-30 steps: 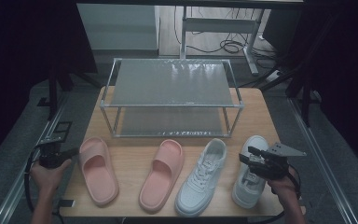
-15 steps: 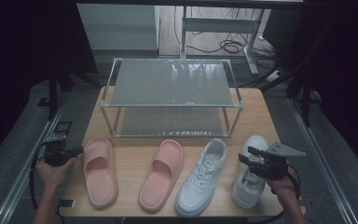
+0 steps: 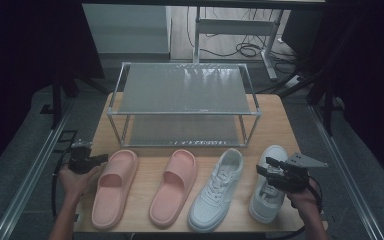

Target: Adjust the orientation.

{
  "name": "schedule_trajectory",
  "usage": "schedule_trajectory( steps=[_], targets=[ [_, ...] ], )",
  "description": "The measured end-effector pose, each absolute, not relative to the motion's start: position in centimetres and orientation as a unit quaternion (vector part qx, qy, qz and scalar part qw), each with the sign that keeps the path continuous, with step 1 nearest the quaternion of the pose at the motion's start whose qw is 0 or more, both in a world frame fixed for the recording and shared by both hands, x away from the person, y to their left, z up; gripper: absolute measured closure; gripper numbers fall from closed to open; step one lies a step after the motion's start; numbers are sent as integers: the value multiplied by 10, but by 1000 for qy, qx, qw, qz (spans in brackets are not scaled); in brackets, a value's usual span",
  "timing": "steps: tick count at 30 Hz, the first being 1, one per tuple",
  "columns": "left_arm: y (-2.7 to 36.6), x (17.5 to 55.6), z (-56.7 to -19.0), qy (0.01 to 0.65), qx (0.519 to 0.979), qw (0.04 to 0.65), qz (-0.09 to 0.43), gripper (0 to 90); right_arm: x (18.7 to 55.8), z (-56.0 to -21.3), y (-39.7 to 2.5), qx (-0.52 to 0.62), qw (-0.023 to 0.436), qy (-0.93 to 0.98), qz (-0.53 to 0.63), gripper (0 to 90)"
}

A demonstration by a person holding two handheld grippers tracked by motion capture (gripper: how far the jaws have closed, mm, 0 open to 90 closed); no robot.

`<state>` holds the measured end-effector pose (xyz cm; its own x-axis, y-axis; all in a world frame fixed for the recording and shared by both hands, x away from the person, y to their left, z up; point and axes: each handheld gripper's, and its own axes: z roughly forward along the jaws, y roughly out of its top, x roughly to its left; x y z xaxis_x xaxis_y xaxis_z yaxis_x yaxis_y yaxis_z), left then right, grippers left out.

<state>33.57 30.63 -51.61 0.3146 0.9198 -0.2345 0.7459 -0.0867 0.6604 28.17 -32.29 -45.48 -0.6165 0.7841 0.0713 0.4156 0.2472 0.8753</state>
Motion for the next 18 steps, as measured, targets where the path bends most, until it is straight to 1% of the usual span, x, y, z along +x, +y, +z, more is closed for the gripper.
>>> schedule_trajectory(
  steps=[8,18],
  targets=[
    [287,341,-514,557,739,361,113,900,282,-455,-325,394,196,764,471,463],
    [291,338,-509,556,735,369,119,898,282,-455,-326,395,198,763,472,463]
  ],
)
